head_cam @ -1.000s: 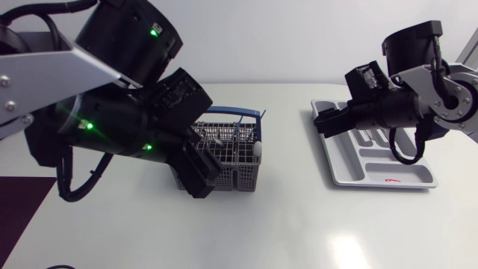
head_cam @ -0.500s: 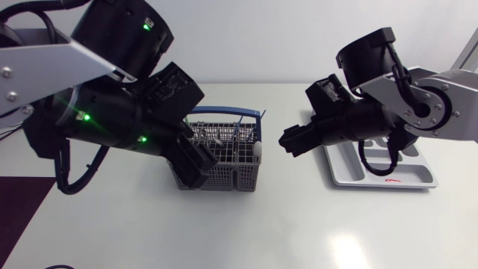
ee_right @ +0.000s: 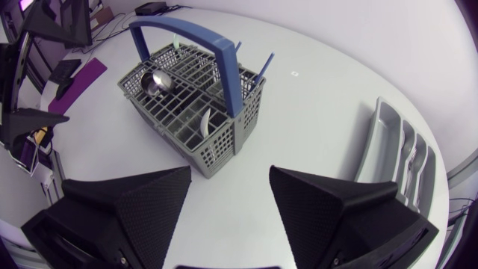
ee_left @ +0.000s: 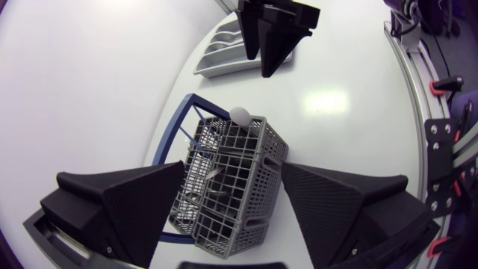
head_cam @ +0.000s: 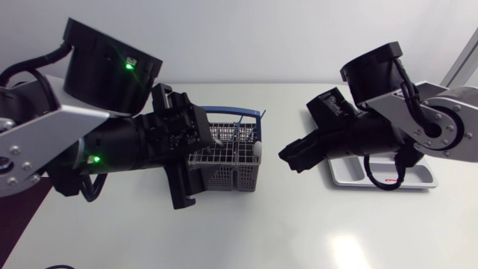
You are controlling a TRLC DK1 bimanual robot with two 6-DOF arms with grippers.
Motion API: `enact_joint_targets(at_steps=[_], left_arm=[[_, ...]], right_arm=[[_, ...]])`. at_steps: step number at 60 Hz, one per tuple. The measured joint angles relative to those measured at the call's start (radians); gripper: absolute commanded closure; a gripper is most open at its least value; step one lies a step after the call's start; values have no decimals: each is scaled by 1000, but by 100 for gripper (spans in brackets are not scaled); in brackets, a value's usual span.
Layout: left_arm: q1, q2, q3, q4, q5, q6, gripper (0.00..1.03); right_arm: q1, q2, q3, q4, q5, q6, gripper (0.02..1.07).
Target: Unload the cutlery basket into the drawer organizer.
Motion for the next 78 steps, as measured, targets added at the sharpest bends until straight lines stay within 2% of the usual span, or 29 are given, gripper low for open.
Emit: enact_joint_targets(at_steps=[8,31,42,47,55,62,71,78], left_arm=[[17,25,-2,61,-1,125,14],[4,92,-11,88,-78,458,15],[-2,133,-11,96,-112,586,21],[-2,161,-11,95,-128,630,27],[-2,205,6,96,-146,681,27],[-2,232,34,96,-158,708,39],[-2,248,67,101,-176,726,48],[-2,267,79,103,-200,745,48]], right_arm=[[0,-23,-33,1,-7,-26,31],[0,-46,-105,44,-34,-74,31],[0,-46,-106,53,-36,-85,31],[0,-46,-110,53,-36,-89,31],[0,-47,-113,56,-36,-89,31],[0,-50,-116,60,-36,-89,31],[0,-51,-116,60,-36,-89,31],[0,-51,-117,60,-36,-89,31]])
